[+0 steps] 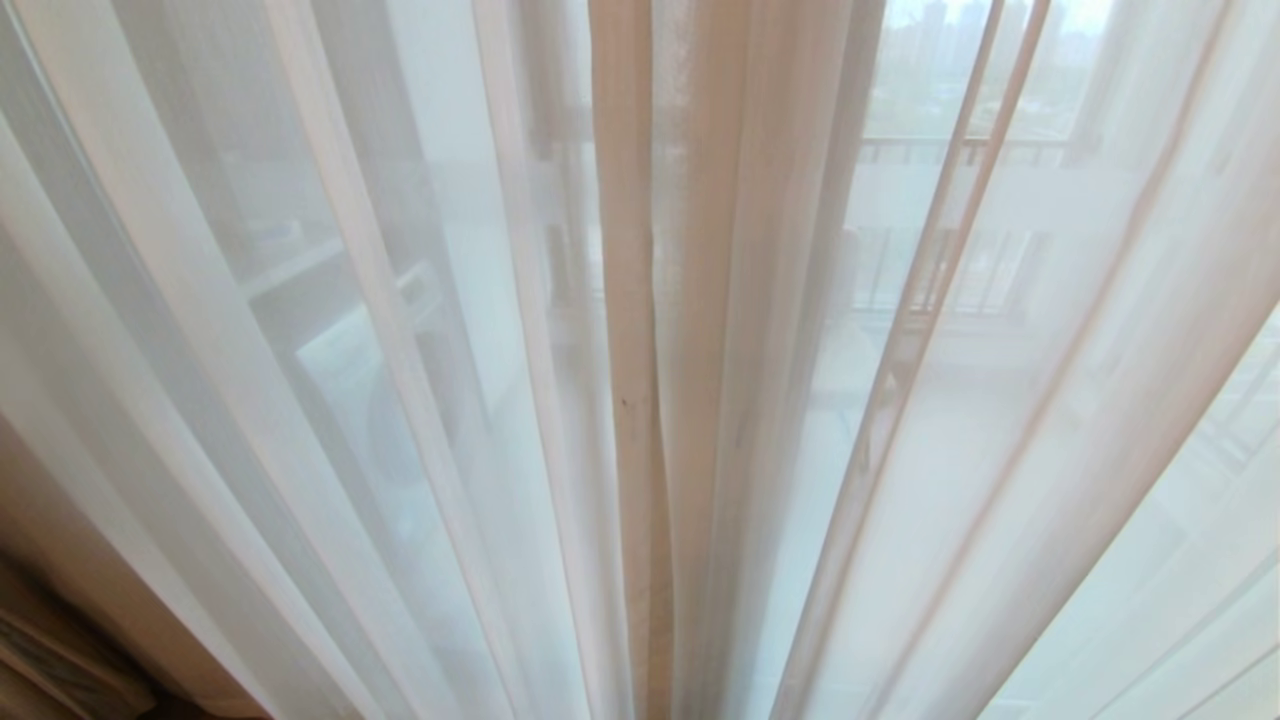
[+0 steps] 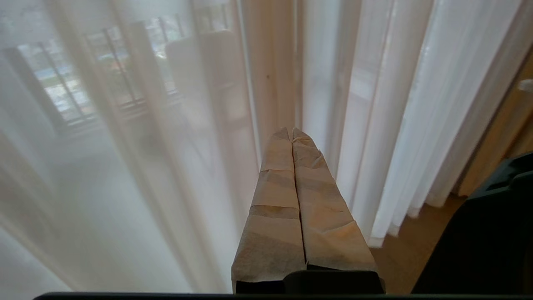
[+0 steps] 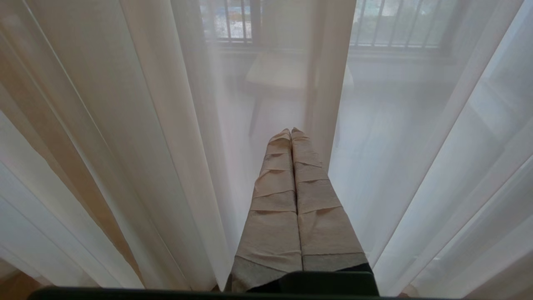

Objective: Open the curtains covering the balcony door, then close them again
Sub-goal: Pull the inner curtains open on both sides

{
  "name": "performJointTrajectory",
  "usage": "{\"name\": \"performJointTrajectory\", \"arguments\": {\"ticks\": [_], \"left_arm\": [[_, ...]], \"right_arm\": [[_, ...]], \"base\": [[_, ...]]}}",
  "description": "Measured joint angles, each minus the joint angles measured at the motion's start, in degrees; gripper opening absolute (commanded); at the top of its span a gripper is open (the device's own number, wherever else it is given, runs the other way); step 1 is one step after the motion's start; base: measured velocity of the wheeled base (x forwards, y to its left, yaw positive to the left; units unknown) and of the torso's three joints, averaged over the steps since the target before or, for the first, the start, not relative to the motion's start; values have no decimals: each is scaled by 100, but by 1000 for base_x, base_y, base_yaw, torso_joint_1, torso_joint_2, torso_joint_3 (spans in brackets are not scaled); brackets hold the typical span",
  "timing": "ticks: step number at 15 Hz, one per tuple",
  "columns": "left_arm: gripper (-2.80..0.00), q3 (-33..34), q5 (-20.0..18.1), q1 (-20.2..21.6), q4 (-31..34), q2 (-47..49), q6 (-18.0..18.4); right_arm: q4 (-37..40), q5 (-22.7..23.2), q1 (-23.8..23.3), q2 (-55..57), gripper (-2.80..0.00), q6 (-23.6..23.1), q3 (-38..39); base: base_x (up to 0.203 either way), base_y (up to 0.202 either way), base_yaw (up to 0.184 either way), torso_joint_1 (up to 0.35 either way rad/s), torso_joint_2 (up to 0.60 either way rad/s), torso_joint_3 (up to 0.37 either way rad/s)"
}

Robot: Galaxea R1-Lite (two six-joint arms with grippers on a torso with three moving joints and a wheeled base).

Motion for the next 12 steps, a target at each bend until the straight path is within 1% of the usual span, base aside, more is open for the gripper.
{"name": "performJointTrajectory", "arguments": {"ticks": [1, 3, 6, 7, 8, 9, 10, 12], "left_arm": [[-280, -311, -157, -69, -1, 355, 2], [-280, -923, -281, -337, -38, 1043, 11], [-280, -1774, -296, -755, -94, 1991, 40], [-280, -2033, -251, -885, -115, 2285, 46], [-280, -2258, -160, -999, -125, 2546, 51], [-280, -2490, 39, -1152, -130, 2805, 51], [-280, -2702, 305, -1347, -130, 3051, 52], [-280, -3093, 963, -1732, -130, 3500, 57]], "right_arm": [[1, 1, 0, 0, -280, 1, 0], [0, 0, 0, 0, -280, 2, 0], [0, 0, 0, 0, -280, 2, 0], [2, 0, 0, 0, -280, 2, 0], [0, 0, 0, 0, -280, 2, 0], [0, 0, 0, 0, -280, 0, 0], [-2, 0, 0, 0, -280, 2, 0], [-2, 1, 0, 0, -280, 2, 0]], "base": [[0, 0, 0, 0, 0, 0], [0, 0, 0, 0, 0, 0], [0, 0, 0, 0, 0, 0], [0, 0, 0, 0, 0, 0], [0, 0, 0, 0, 0, 0], [0, 0, 0, 0, 0, 0], [0, 0, 0, 0, 0, 0], [0, 0, 0, 0, 0, 0]]}}
